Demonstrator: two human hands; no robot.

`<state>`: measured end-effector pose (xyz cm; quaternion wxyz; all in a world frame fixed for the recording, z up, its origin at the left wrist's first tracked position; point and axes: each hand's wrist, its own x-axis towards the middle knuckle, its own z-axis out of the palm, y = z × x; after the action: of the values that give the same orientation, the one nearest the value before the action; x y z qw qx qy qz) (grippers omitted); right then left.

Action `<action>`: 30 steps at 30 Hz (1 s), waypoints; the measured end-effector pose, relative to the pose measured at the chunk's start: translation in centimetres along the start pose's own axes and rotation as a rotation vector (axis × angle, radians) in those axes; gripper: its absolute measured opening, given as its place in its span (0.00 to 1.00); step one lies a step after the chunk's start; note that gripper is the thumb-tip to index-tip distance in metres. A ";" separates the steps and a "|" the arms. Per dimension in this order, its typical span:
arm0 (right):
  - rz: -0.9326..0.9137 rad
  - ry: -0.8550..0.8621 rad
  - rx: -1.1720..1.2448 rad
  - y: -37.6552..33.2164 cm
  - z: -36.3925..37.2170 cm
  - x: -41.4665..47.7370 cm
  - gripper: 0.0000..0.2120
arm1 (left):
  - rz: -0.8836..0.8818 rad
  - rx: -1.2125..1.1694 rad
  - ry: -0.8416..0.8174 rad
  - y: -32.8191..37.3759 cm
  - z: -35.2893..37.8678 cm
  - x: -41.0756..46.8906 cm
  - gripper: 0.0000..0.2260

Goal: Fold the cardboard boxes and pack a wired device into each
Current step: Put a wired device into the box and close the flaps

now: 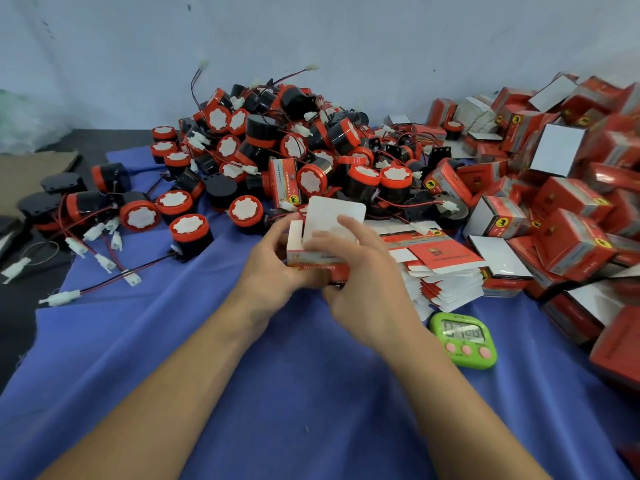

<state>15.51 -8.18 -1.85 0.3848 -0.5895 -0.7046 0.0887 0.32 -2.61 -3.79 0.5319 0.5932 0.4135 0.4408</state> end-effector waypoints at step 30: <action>-0.093 0.431 0.140 -5.8 -8.0 5.1 0.24 | -0.050 0.410 -0.047 -0.4 -0.7 0.4 0.29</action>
<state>16.18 -7.90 9.27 0.5699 -0.5338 -0.6246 -0.0084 -0.26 -2.05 -4.12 0.4200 0.6888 0.4966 0.3201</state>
